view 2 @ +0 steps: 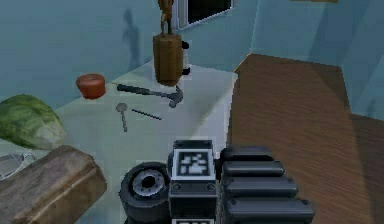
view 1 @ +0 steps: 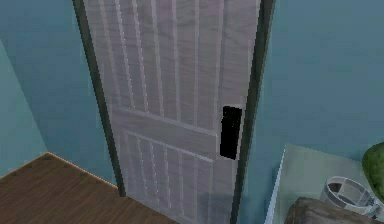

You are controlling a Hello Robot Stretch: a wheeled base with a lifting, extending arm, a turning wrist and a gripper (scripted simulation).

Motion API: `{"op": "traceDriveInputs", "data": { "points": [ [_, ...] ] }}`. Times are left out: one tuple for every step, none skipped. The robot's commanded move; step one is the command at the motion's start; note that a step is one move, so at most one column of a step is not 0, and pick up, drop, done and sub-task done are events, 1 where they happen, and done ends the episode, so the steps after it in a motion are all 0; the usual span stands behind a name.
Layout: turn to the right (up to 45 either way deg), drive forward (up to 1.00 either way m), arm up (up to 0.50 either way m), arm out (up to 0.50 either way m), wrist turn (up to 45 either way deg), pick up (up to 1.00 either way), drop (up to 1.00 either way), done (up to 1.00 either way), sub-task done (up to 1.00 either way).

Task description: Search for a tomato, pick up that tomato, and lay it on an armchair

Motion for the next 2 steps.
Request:
{"op": "traceDriveInputs", "data": {
  "points": [
    [-45.0,0.00,0.00,0.00,0.0,0.00,0.00,0.00,0.00],
    [-45.0,0.00,0.00,0.00,0.0,0.00,0.00,0.00,0.00]
  ]
}}
